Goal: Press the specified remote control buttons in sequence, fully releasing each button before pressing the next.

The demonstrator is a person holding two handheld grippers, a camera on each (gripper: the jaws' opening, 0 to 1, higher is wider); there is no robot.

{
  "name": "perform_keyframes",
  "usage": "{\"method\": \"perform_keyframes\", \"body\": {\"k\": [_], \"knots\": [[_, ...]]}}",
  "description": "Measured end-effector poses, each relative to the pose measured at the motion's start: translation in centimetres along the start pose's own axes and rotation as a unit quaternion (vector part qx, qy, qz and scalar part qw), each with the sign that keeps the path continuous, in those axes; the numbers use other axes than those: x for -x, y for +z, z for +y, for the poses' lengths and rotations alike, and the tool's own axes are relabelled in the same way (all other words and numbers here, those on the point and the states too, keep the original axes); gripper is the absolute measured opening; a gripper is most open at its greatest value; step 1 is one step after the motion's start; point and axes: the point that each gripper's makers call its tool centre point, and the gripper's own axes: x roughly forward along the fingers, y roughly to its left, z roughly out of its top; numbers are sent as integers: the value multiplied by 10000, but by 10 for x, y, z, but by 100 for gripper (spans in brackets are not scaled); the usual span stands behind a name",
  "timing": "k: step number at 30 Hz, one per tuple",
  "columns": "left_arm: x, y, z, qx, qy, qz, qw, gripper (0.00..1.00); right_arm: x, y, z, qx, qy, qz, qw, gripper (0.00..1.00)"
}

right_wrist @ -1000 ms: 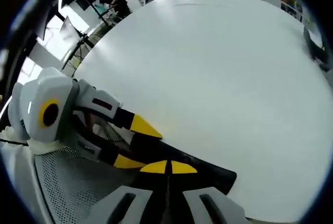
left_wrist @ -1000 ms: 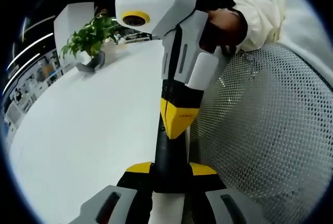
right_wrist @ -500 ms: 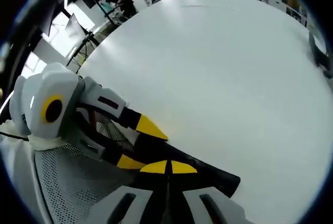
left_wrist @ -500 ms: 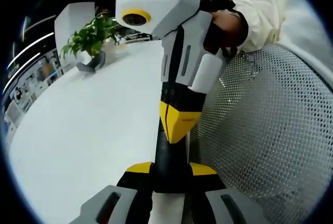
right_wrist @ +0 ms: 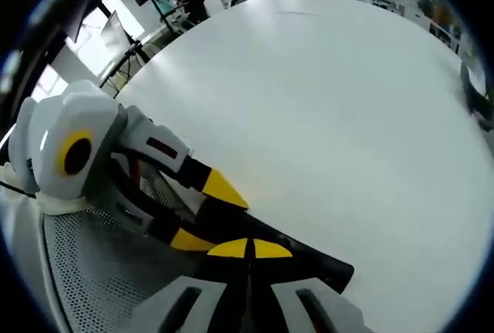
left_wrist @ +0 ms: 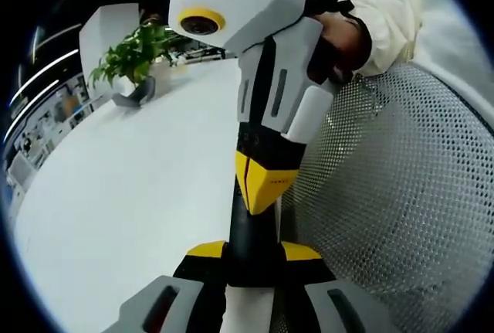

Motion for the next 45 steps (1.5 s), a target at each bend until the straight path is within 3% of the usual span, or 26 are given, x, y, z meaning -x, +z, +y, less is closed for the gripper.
{"method": "perform_keyframes", "body": {"k": [8,32,38,40,45], "knots": [[0,-1,0,-39,24,75,10000,25,1,0,1,-187,80,25,9998,0],[1,0,-1,-89,16,198,9998,24,3,0,0,446,-288,93,9985,0],[0,0,0,-26,-5,223,9997,24,28,28,-7,-24,-269,-802,9964,0],[0,0,0,2,-20,247,9997,24,45,39,-15,-181,-391,-1308,9905,0],[0,0,0,32,-64,288,9996,24,82,53,-22,-231,-656,-2152,9741,0]]}}
